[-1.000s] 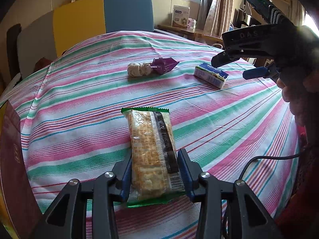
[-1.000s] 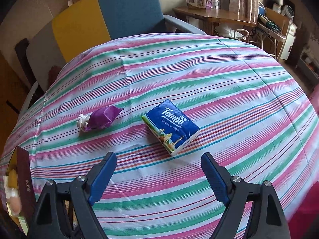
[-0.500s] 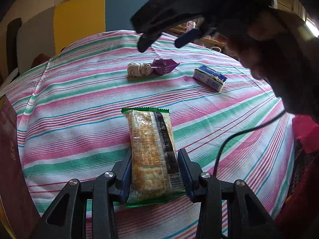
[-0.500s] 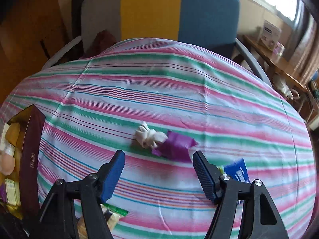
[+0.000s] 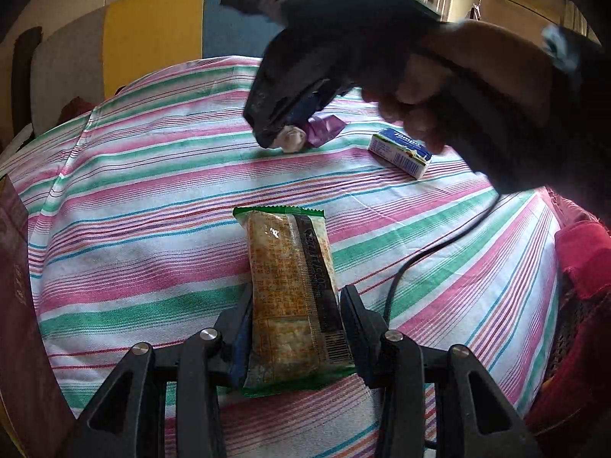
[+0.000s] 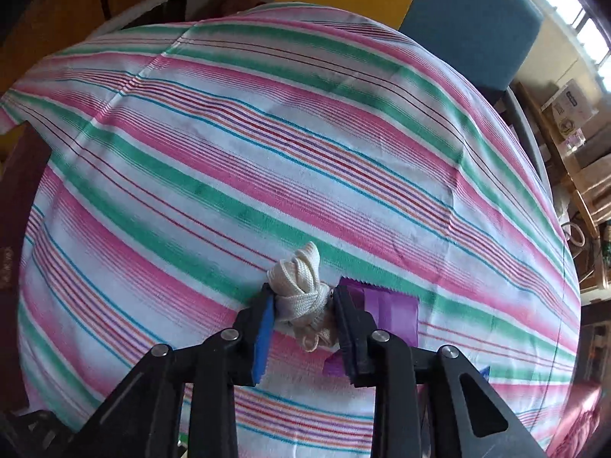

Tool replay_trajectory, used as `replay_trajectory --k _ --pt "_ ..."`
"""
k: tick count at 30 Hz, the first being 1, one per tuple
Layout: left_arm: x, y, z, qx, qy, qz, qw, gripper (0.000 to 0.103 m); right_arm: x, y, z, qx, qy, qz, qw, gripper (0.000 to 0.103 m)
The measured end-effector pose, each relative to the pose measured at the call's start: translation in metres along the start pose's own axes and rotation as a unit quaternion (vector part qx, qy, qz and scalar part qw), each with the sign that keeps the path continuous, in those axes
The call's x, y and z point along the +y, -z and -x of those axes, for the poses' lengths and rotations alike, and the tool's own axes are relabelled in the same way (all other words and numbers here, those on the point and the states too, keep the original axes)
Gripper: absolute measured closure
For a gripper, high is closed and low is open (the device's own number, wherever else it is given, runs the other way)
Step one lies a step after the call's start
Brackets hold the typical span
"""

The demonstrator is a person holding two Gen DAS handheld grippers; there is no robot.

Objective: Organize objects
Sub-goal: 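Grasp the white knotted rope with the right tool and lift it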

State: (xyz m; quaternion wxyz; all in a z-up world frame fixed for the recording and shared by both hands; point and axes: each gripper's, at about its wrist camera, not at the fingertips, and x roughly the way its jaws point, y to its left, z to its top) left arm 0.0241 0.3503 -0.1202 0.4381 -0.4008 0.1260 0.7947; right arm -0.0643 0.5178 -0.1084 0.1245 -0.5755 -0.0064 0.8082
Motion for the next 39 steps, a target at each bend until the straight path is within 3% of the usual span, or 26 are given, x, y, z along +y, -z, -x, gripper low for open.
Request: replay_trajectory --k 3,8,12,14,22,30,35,39 --pt "0.000 0.000 0.000 0.000 0.001 0.001 1.0000 0.060 0.002 0.027 0.021 -0.010 -0.022 -0.008 1.000 0.074" --pt "0.001 0.000 0.000 0.000 0.003 0.002 1.0000 0.060 -0.013 0.082 0.049 -0.013 -0.037 -0.080 0.996 0.073" --pt "-0.003 -0.004 -0.003 0.006 -0.002 -0.004 1.0000 0.060 -0.018 0.122 0.042 0.016 -0.039 -0.115 0.992 0.072" --pt "-0.005 -0.004 -0.002 0.012 -0.005 -0.016 0.9998 0.060 -0.020 0.134 0.042 0.009 -0.049 -0.133 0.990 0.072" --pt "-0.006 -0.014 -0.003 0.062 -0.011 -0.022 0.9977 0.058 -0.028 0.136 0.045 -0.007 -0.074 -0.164 0.984 0.072" --pt "-0.004 -0.025 -0.009 0.091 -0.022 -0.021 0.9954 0.058 -0.027 0.136 0.044 -0.010 -0.073 -0.164 0.984 0.068" --pt "0.001 -0.031 -0.012 0.091 -0.035 -0.017 0.9951 0.063 -0.022 0.132 0.040 -0.010 -0.065 -0.151 0.986 0.069" --pt "0.003 -0.031 0.012 0.065 -0.029 -0.013 0.9974 0.065 -0.019 0.132 0.039 -0.010 -0.057 -0.140 0.988 0.069"
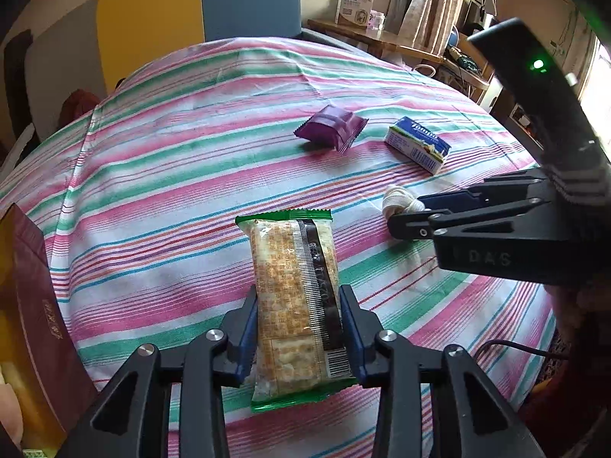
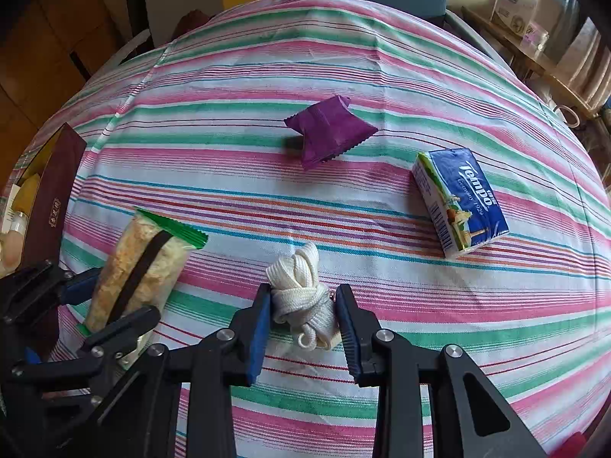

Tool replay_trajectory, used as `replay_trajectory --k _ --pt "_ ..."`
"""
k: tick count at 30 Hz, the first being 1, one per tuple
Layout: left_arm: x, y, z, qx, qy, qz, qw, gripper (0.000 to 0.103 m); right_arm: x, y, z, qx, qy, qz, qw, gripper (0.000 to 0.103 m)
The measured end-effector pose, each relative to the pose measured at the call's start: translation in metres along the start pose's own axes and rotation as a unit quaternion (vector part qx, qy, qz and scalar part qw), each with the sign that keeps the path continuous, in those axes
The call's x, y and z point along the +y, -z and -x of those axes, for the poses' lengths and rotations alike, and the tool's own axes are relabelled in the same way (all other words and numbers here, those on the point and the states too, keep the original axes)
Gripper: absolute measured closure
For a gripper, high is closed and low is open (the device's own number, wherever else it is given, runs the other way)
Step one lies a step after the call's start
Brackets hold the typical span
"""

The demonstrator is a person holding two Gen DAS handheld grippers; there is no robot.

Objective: Organize objects
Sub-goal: 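Grasp the white knotted rope with the right tool and lift it, then lower the cracker packet into the gold tray and open the left tool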

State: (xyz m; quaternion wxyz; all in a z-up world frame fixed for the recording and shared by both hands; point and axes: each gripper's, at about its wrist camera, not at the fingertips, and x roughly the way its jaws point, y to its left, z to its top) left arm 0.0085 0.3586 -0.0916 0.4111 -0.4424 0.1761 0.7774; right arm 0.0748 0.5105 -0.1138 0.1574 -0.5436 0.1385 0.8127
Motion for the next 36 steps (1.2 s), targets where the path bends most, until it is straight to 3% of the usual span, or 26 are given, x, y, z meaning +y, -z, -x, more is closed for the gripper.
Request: replay_trajectory --k 13,22,29,32,36 --pt "0.031 0.013 0.110 -0.107 -0.026 0.036 0.9933 0.065 0.005 0.003 -0.006 0.009 0.021 0.023 0.999 0.068" --pt "0.066 0.030 0.134 -0.118 -0.041 0.074 0.9894 0.065 0.006 0.002 -0.008 0.009 0.025 0.025 0.999 0.068" --pt "0.103 0.044 0.144 -0.111 -0.030 0.119 0.9861 0.065 0.007 0.002 -0.010 0.008 0.030 0.031 0.999 0.068" --pt "0.137 0.055 0.145 -0.095 0.005 0.188 0.9776 0.065 0.007 0.002 -0.009 0.008 0.032 0.034 0.999 0.068" --pt "0.193 0.070 0.149 -0.085 0.021 0.284 0.9547 0.065 0.008 0.002 -0.009 0.008 0.034 0.036 0.999 0.068"
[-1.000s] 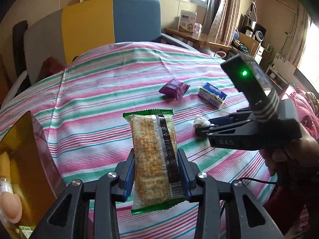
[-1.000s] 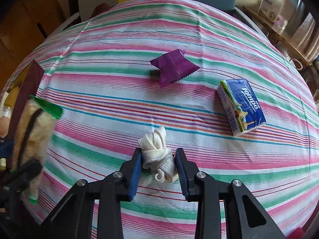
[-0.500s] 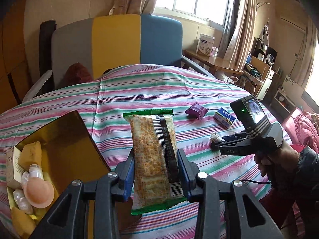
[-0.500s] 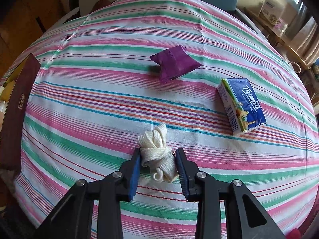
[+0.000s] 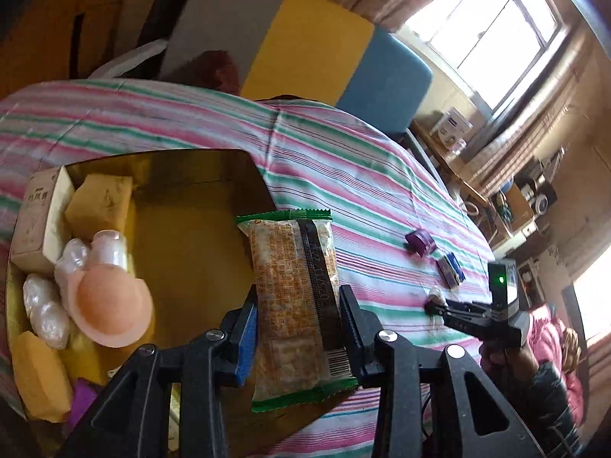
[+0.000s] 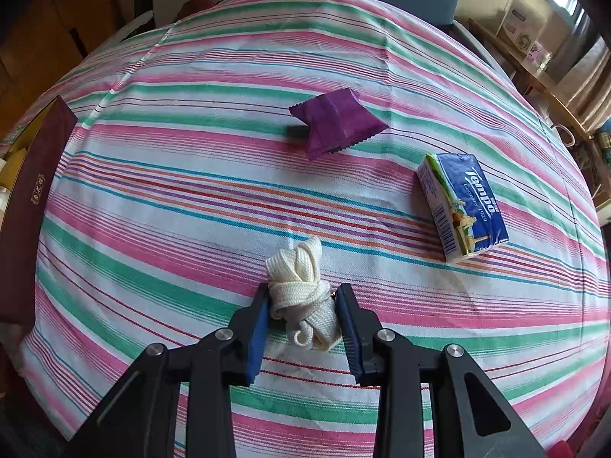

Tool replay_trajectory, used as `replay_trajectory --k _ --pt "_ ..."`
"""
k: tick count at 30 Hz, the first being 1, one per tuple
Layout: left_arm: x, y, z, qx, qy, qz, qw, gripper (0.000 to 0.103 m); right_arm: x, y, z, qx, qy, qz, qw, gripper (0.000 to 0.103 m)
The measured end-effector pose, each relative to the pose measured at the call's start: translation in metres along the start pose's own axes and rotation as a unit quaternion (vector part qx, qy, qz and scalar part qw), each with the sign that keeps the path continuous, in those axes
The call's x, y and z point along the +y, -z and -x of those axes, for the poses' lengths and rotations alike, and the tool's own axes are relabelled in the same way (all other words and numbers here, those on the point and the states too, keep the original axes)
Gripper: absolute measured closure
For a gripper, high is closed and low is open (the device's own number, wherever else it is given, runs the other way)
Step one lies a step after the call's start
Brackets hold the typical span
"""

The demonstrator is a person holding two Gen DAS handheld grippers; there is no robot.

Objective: Organize objects
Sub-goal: 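Lower the cracker packet into the gold tray and open the left tool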

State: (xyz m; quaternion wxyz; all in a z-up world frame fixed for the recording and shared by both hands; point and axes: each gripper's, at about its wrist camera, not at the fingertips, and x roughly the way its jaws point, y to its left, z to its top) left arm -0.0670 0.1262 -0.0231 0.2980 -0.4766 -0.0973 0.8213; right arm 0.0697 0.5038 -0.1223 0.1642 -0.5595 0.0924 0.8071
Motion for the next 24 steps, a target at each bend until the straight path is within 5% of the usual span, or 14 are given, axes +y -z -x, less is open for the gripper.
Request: replay_trajectory --k 7,15,24 --pt "0.056 -0.032 -0.013 0.009 -0.019 0.083 0.9963 0.065 0.002 0.000 0.000 0.000 0.000 0.000 1.000 0.068" --pt "0.074 -0.057 -0.062 0.036 -0.101 0.075 0.9914 0.065 0.002 -0.001 0.000 0.000 0.000 0.001 1.000 0.068" --pt "0.086 -0.062 -0.096 0.068 -0.142 0.079 0.9844 0.064 0.002 -0.002 -0.001 0.000 0.000 0.001 1.000 0.068"
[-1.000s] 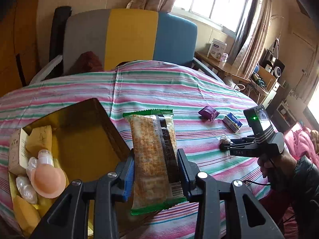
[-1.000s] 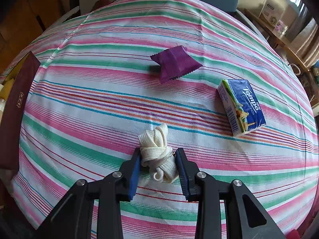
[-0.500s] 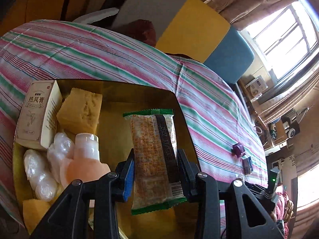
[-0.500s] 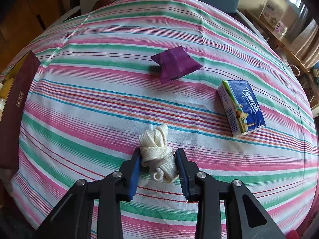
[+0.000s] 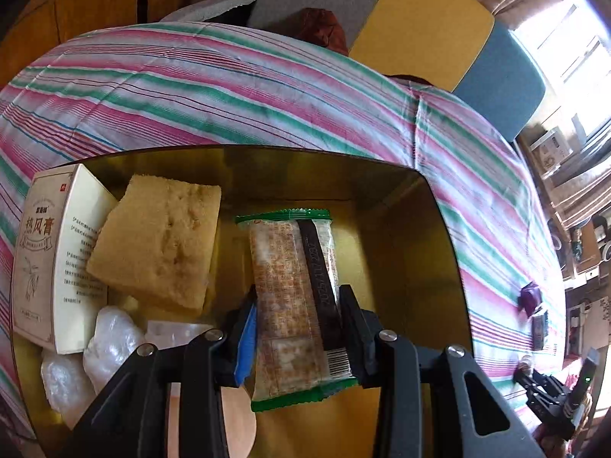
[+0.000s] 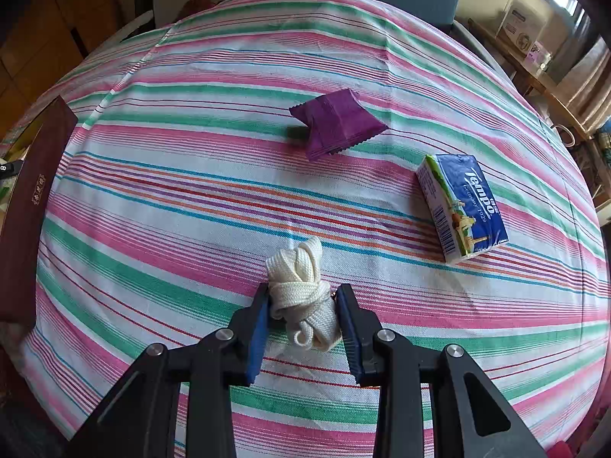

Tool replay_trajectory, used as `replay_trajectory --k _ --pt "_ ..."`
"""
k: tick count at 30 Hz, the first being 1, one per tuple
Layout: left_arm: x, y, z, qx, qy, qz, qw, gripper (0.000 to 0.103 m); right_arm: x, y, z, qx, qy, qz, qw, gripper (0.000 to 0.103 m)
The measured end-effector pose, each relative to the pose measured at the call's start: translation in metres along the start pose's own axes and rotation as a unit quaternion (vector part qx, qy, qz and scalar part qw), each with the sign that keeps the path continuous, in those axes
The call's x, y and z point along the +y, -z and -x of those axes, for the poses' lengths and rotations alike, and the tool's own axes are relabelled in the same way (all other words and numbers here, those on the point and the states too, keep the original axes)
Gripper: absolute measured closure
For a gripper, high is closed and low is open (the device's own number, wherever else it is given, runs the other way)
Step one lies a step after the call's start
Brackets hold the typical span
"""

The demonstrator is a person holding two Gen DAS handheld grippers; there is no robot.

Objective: Organize objects
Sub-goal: 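Lower the cracker packet into the gold tray and open the left tool, then carry the white rope into the tray and open the right tool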

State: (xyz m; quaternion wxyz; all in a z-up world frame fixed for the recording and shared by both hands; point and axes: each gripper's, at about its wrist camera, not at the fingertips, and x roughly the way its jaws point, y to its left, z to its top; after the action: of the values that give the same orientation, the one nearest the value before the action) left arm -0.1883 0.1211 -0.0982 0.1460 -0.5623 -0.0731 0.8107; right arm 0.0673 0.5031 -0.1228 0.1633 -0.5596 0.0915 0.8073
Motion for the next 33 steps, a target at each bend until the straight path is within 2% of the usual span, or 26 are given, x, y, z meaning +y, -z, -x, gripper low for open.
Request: replay_trajectory --k 5,8,12,16,19,26,29,33 --pt "0.000 -0.005 -0.003 -0.005 -0.014 -0.013 0.9998 0.058 0.000 0.000 0.000 0.000 0.000 0.000 1.000 0.068" --pt "0.000 -0.004 0.010 -0.020 -0.016 -0.010 0.9996 0.058 0.000 0.000 0.000 0.000 0.000 0.001 1.000 0.068" --pt "-0.009 0.010 0.054 -0.083 -0.005 -0.041 0.9957 0.058 0.001 0.001 0.000 -0.001 0.002 0.004 1.000 0.068" --pt "-0.017 0.041 0.101 -0.149 -0.005 -0.092 0.9845 0.058 0.003 0.002 0.000 -0.001 0.005 0.008 1.000 0.068" --pt "-0.015 0.063 0.122 -0.172 -0.010 -0.111 0.9788 0.058 0.004 0.002 0.001 -0.002 0.009 0.011 1.000 0.068" --pt "-0.003 0.097 0.146 -0.195 -0.040 -0.127 0.9717 0.058 0.009 0.004 0.004 0.000 0.022 0.014 1.000 0.069" --pt "0.004 0.106 0.149 -0.193 -0.044 -0.130 0.9716 0.058 0.014 0.002 0.007 0.005 0.031 0.008 0.999 0.070" --pt "0.016 0.110 0.149 -0.189 -0.040 -0.117 0.9741 0.058 0.034 0.000 0.021 -0.010 0.014 0.007 1.000 0.070"
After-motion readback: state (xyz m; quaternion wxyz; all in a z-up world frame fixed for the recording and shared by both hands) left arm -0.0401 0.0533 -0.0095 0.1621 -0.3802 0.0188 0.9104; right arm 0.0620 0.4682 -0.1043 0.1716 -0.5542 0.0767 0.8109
